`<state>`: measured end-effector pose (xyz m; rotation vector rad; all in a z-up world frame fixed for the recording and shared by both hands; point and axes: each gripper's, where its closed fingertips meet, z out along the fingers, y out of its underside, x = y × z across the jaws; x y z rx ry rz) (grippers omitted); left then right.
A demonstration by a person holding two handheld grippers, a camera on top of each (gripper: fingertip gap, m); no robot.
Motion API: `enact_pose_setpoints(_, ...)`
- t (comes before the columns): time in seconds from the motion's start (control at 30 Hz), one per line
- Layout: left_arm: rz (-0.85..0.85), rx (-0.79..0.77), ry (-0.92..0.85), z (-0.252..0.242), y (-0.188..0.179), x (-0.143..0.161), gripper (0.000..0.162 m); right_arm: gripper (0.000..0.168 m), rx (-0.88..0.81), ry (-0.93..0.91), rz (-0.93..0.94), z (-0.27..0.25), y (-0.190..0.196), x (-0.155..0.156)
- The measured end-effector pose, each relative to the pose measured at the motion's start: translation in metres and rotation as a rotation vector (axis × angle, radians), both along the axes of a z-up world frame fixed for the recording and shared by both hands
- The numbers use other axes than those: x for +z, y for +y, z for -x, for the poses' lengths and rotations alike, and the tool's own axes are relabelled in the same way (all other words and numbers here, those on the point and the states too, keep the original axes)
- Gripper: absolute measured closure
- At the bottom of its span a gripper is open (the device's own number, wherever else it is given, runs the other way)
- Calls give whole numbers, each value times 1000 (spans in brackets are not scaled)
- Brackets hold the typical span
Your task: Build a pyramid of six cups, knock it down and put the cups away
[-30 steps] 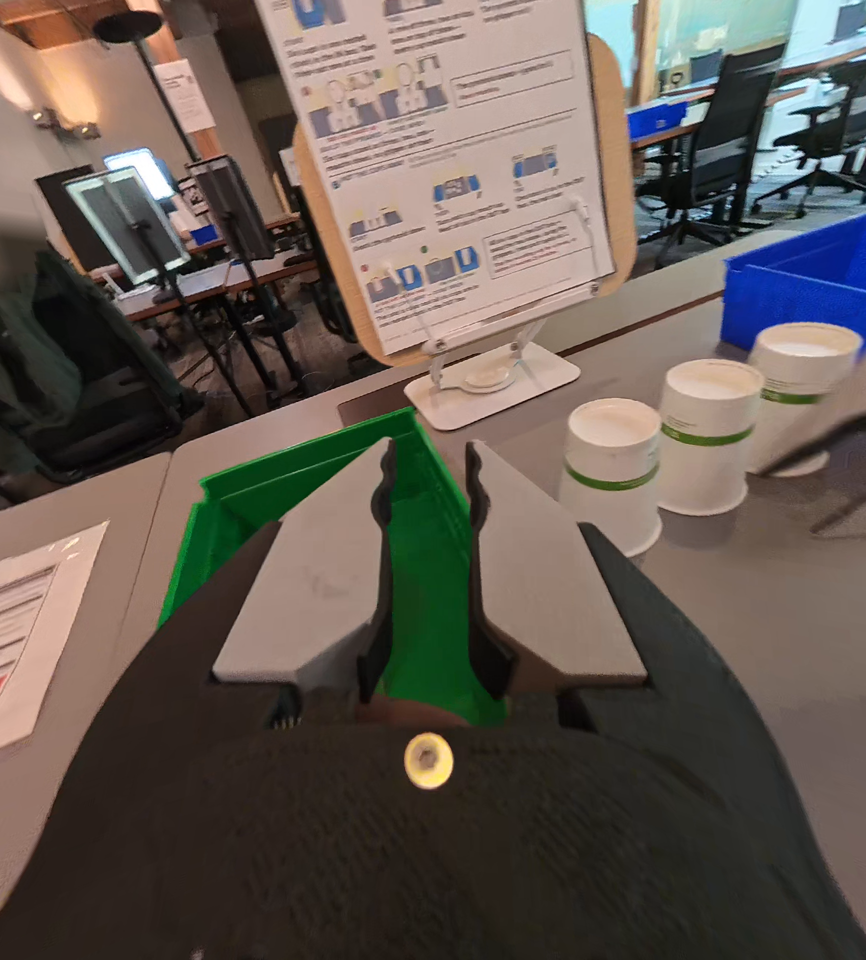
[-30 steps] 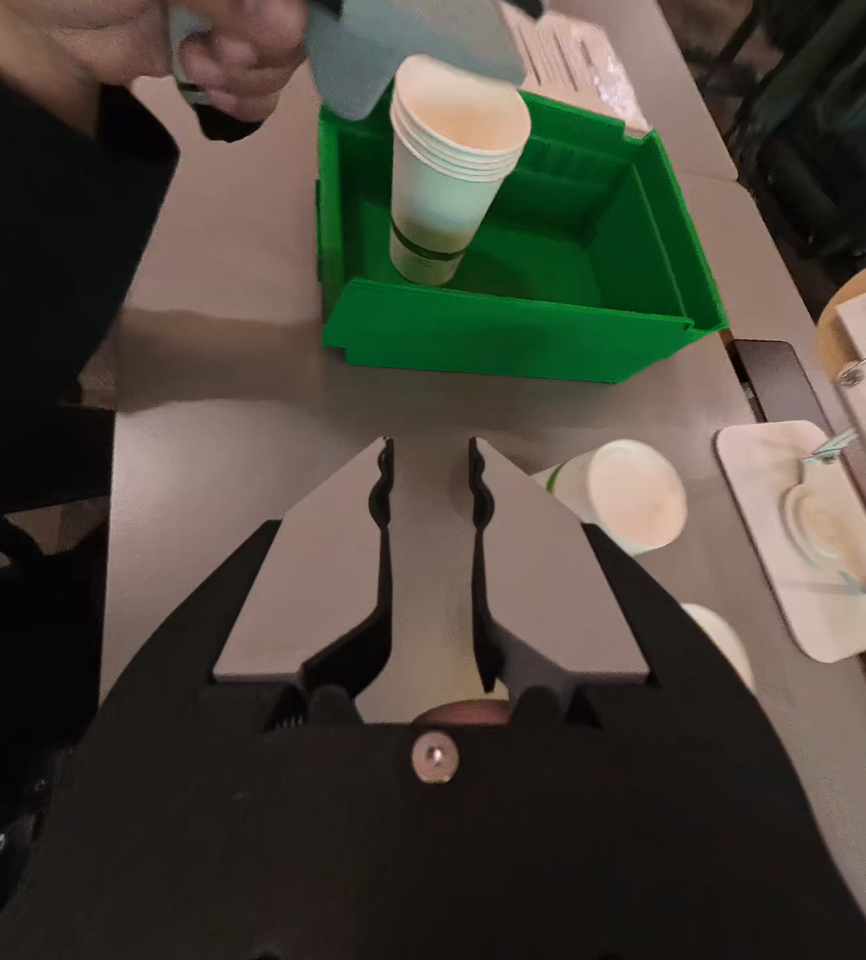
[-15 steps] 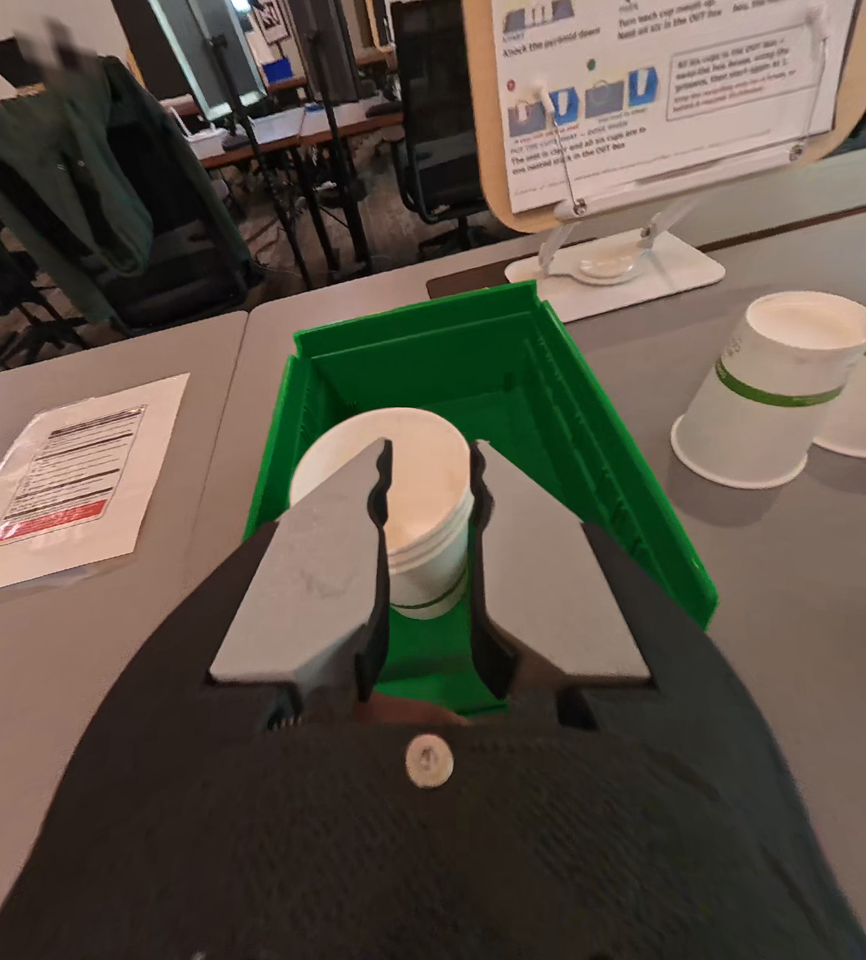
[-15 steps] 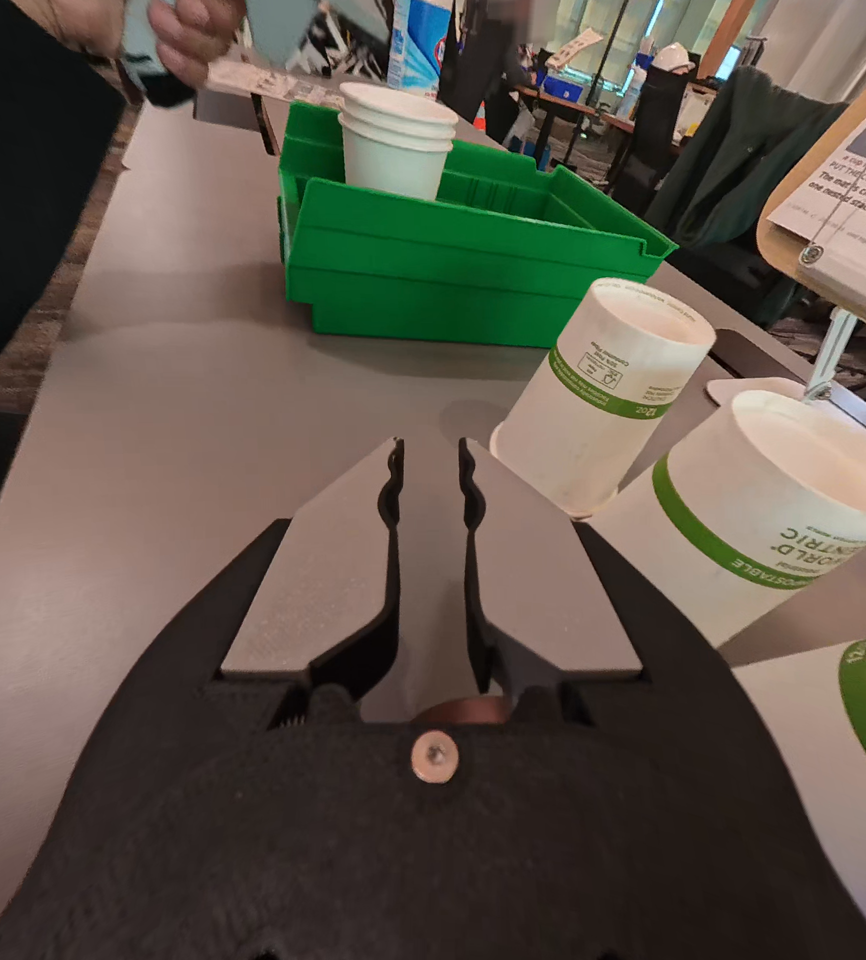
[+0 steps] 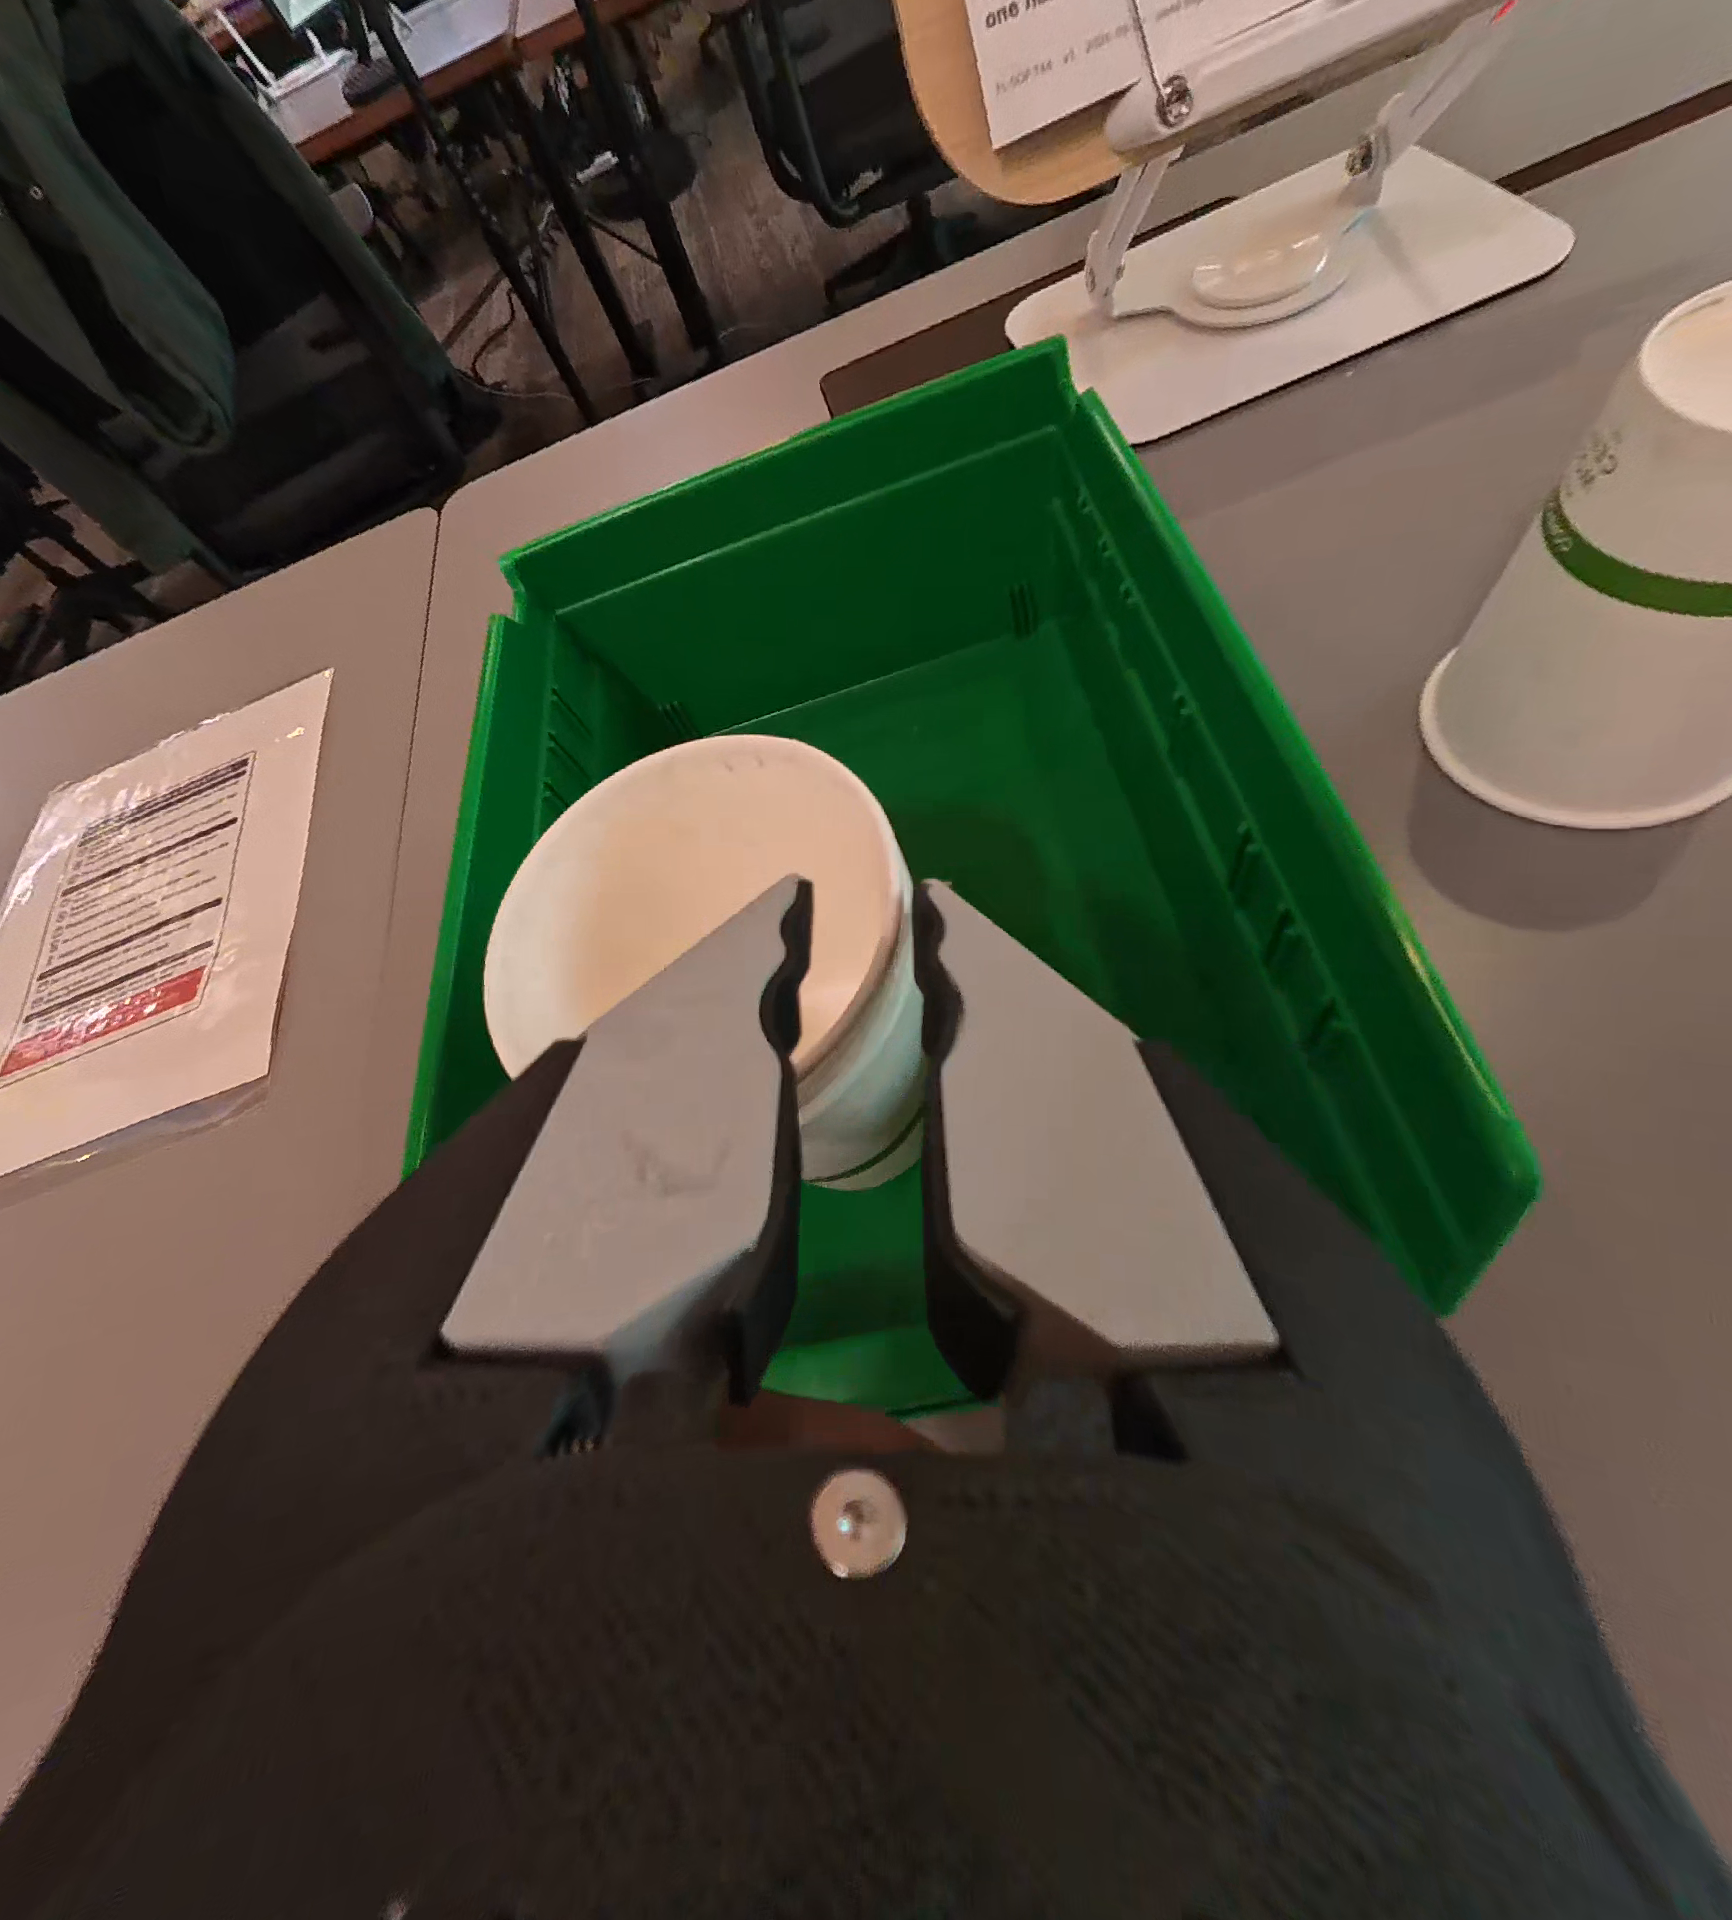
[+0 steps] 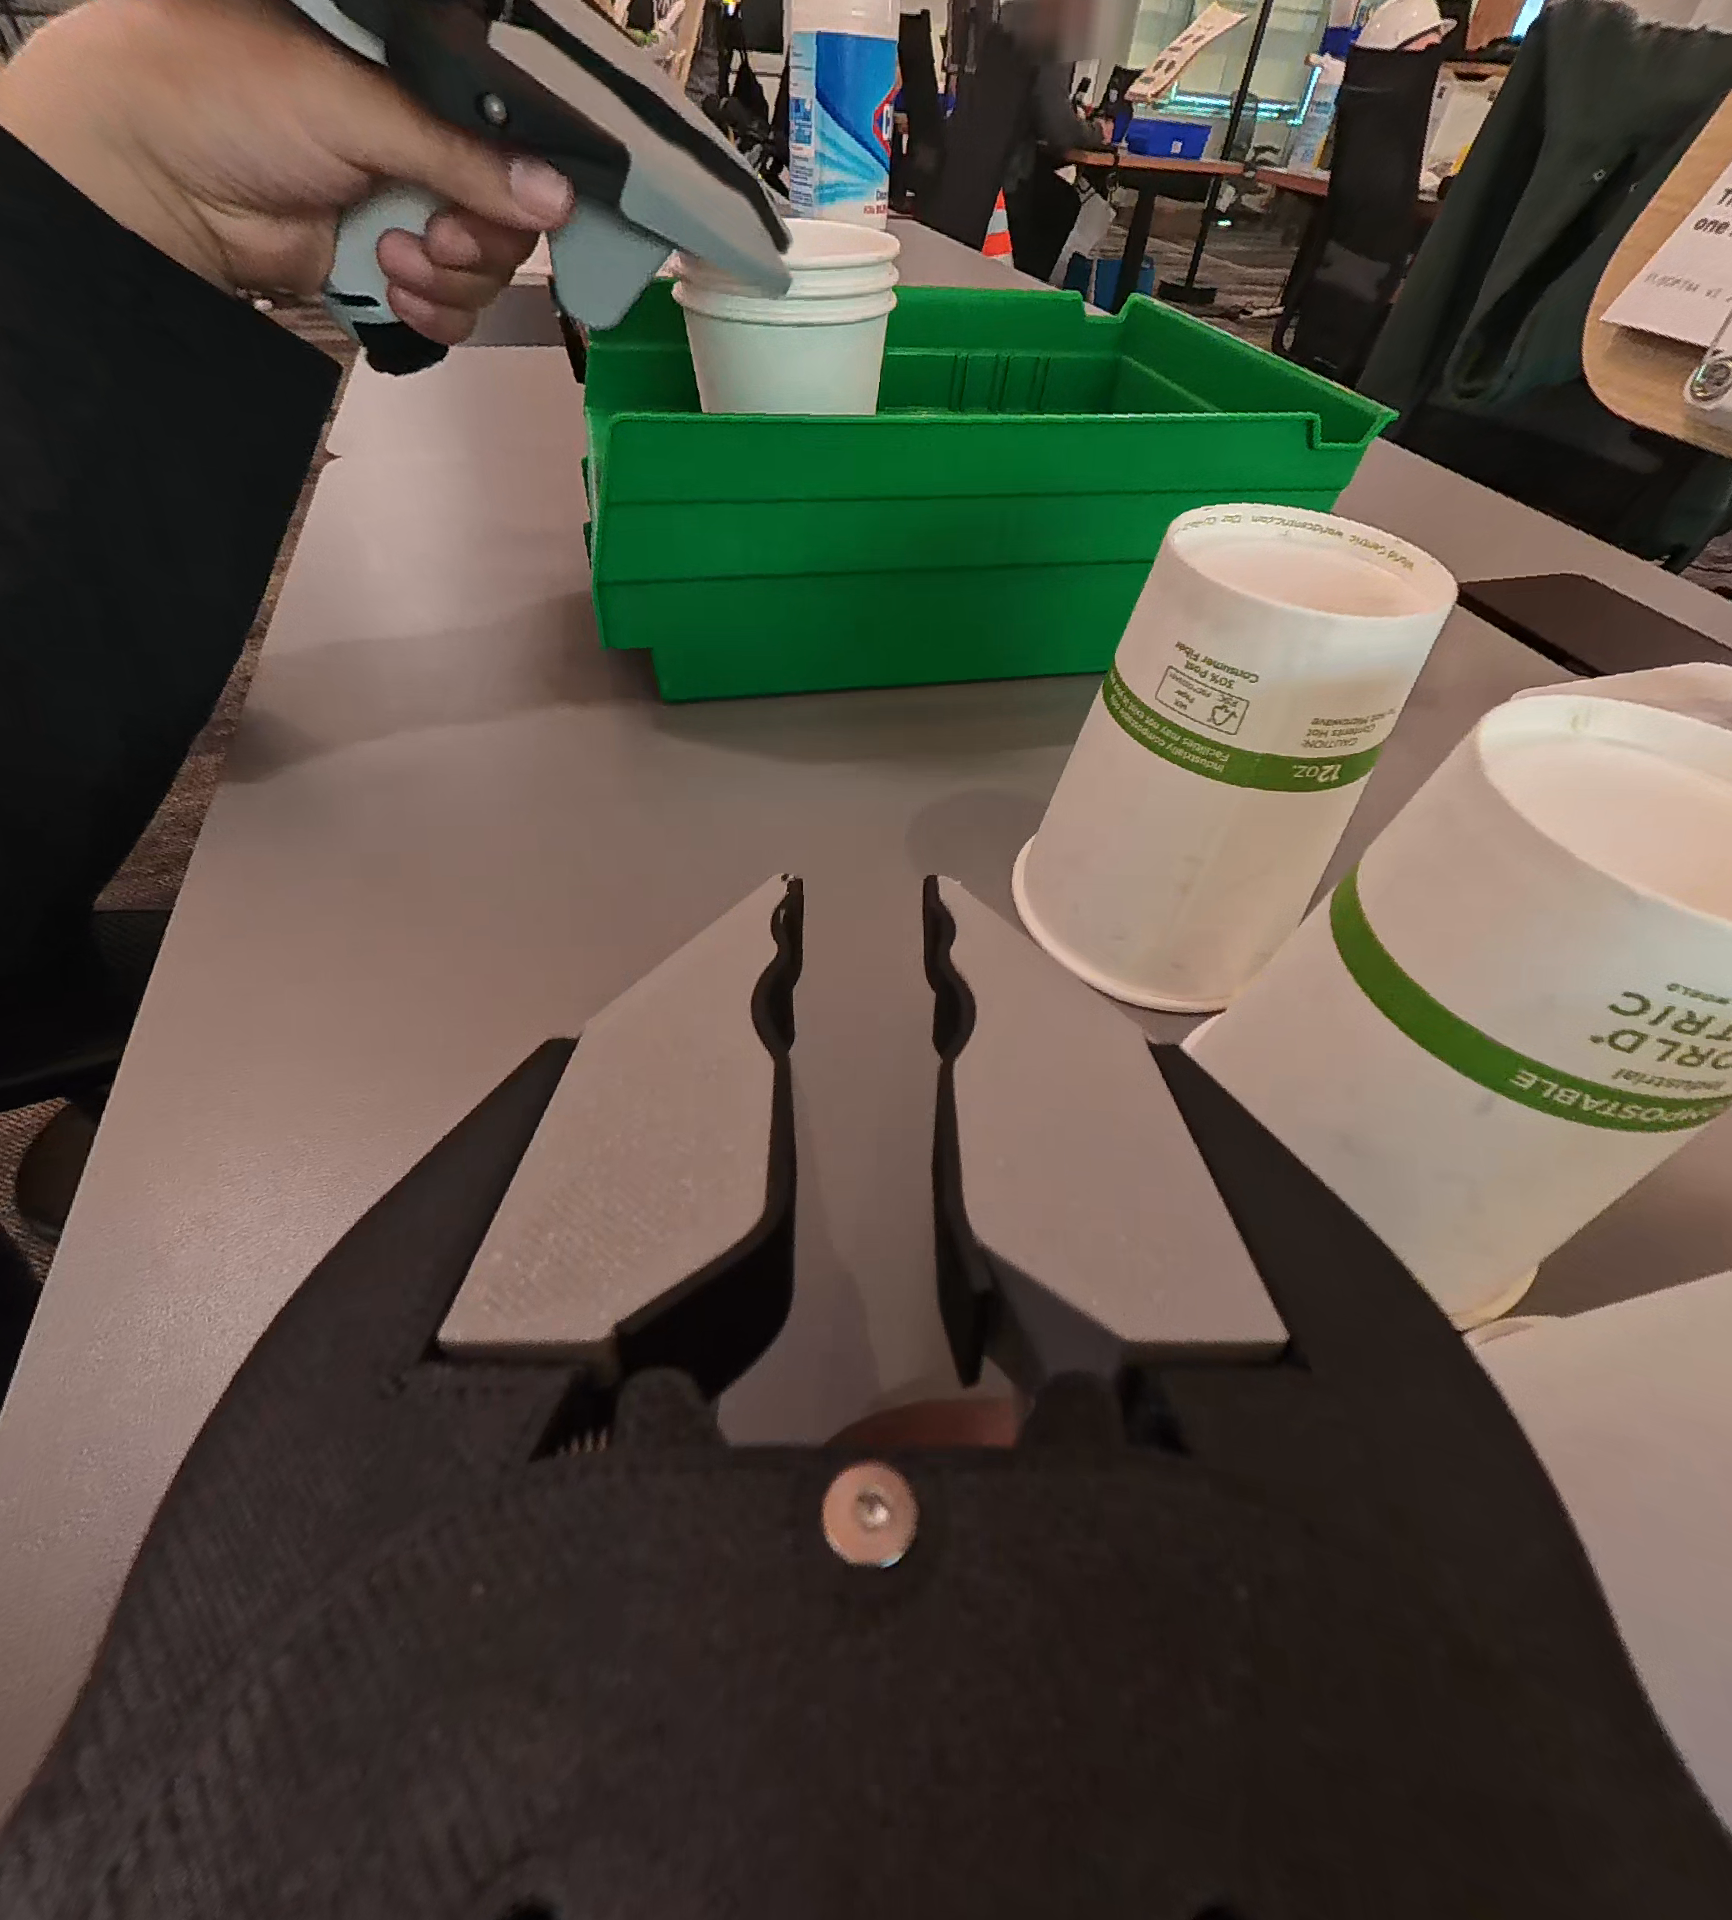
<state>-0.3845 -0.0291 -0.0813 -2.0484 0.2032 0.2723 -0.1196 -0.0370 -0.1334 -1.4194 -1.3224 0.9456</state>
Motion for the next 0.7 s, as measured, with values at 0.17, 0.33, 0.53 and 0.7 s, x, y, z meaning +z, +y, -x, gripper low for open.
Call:
enact_pose_setpoints(0.17,-29,-10,-38,0,0,5,161,149,5,-16,-7,1,-2,-2)
enact_pose_setpoints(0.33,-52,11,-49,6,0,10,161,149,3,-21,-4,1,-2,-3)
enact_pose_setpoints(0.53,-121,20,-49,7,-4,26,161,149,2,-25,5,1,-1,-4)
enact_pose_setpoints(0.7,-168,23,-35,6,-5,38,161,149,3,-29,8,1,-1,-5)
